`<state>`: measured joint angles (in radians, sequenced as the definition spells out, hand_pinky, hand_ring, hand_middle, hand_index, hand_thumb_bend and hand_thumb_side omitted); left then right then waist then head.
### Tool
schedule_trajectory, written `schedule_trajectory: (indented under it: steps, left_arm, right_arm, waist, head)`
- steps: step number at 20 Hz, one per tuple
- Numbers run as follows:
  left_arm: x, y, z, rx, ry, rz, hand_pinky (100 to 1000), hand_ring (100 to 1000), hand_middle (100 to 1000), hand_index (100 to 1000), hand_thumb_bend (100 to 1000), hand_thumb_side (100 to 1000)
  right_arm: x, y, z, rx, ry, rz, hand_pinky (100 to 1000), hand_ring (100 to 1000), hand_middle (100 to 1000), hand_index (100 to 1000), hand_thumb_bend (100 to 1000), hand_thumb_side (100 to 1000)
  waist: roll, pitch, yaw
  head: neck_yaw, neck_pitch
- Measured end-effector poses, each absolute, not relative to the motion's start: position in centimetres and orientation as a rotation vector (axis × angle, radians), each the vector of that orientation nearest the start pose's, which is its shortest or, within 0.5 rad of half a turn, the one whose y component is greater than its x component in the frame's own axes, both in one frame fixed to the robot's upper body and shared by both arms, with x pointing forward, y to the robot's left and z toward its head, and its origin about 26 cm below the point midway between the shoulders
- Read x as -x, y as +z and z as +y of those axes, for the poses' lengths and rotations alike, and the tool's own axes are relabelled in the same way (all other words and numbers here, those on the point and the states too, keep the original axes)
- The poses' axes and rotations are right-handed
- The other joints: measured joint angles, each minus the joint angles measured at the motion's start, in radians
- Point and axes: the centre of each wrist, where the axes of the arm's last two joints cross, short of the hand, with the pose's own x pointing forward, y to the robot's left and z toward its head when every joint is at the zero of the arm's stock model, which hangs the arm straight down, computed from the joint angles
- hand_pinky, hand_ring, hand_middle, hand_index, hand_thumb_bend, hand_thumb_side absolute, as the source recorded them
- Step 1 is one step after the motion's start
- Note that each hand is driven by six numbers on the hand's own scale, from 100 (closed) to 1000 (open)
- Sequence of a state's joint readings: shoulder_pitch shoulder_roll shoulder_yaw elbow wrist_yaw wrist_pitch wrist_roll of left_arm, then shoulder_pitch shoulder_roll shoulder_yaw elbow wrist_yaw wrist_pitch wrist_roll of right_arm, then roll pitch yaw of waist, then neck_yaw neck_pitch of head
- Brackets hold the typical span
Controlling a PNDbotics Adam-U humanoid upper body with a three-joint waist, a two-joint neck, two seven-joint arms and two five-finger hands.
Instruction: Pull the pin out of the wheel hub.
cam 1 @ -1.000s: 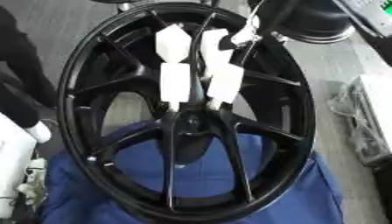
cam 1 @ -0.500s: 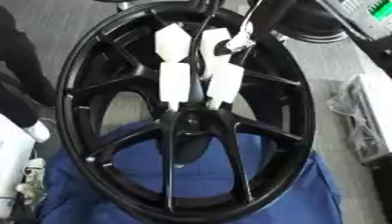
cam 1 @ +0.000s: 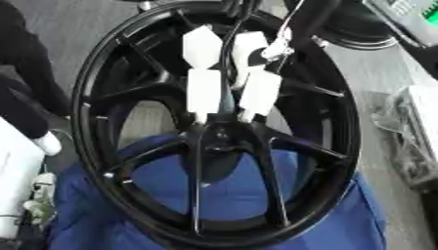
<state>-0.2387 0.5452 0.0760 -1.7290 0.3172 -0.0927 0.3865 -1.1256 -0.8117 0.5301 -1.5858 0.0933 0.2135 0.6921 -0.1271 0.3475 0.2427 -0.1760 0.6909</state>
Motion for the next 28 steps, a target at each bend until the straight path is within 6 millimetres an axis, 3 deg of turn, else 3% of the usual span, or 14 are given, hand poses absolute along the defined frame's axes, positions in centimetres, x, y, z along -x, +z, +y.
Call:
schedule_trajectory:
  steps: [5, 28]
  left_arm:
    - [-32.1, 15.8, 34.9, -0.365, 0.154, -2.086, 733, 790, 753, 706, 280, 815]
    - [-32.0, 15.7, 34.9, -0.362, 0.154, -2.079, 735, 791, 753, 706, 273, 827]
  right_arm:
    - [-37.6, 36.2, -20.5, 0.443, 1.736, -1.532, 798, 735, 724, 821, 572, 138]
    - [-38.9, 34.9, -21.1, 0.44, 1.714, -1.459, 783, 717, 681, 775, 526, 149]
  waist:
    - [0.0, 0.001, 0.0]
    - [-0.002, 0.011, 0.002]
  head:
    - [0.005, -0.007]
    - [0.008, -0.008]
